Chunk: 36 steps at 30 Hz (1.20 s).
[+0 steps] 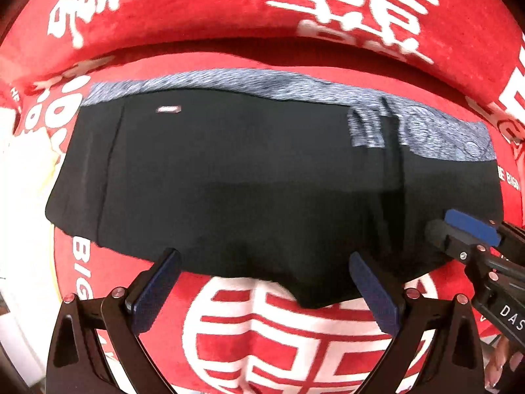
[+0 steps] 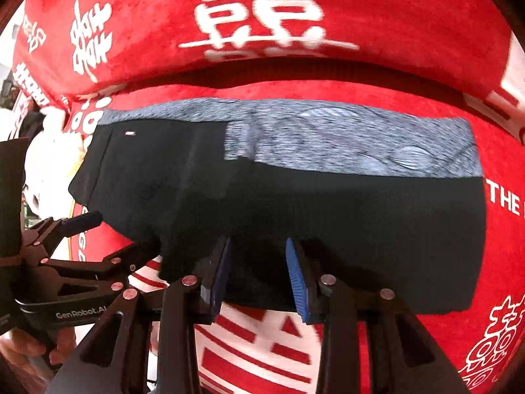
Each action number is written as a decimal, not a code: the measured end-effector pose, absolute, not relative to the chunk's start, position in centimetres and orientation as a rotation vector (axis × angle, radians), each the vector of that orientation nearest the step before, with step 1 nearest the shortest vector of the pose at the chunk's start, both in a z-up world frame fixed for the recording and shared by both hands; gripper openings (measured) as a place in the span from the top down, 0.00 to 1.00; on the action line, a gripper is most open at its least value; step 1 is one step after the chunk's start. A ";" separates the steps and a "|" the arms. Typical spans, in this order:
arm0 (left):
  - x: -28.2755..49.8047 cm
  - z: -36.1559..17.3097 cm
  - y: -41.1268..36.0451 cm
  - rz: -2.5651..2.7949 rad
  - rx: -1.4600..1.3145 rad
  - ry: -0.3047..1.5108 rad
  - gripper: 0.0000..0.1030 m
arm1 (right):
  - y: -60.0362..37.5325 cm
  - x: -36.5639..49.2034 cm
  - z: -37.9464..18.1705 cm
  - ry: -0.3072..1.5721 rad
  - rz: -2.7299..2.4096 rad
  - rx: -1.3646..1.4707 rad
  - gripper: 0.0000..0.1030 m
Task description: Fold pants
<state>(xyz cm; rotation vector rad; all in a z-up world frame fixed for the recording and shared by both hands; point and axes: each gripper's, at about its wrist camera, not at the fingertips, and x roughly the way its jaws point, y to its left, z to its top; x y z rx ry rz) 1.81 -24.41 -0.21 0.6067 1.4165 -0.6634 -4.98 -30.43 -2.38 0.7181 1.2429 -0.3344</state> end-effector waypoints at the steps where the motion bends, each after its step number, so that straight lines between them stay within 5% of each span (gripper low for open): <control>1: 2.1 -0.2 -24.0 -0.657 0.600 1.417 0.00 | -30.2 -4.9 -2.2 1.240 -0.329 0.719 0.63; 11: 5.8 -1.4 -18.3 -0.538 0.527 1.429 0.00 | -26.3 -2.6 -3.8 1.325 -0.338 0.598 0.50; 36: 7.8 -2.6 -17.4 -0.525 0.495 1.444 0.00 | -24.8 -1.0 -4.4 1.367 -0.363 0.541 0.42</control>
